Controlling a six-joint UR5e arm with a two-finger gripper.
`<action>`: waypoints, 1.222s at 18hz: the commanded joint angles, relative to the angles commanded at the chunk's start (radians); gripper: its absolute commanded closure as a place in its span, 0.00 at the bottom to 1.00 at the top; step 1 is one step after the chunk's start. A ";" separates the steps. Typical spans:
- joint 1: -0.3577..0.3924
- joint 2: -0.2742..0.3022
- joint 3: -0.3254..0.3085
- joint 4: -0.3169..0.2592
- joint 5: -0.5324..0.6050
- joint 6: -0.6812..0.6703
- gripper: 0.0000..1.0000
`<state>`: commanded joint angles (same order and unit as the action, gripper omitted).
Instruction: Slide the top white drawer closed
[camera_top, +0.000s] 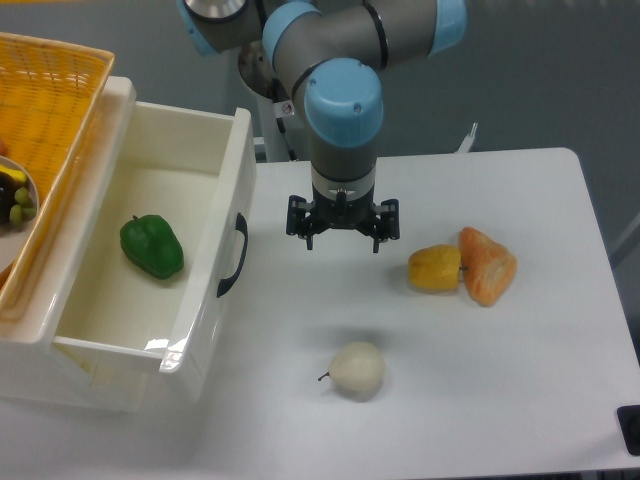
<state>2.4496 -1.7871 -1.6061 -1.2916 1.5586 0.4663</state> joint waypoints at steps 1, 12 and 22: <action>0.003 0.000 -0.003 0.003 0.001 0.000 0.00; 0.000 -0.005 -0.052 0.031 0.011 -0.006 0.00; -0.006 -0.009 -0.071 0.031 0.014 -0.044 0.00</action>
<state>2.4436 -1.7963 -1.6766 -1.2609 1.5723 0.4221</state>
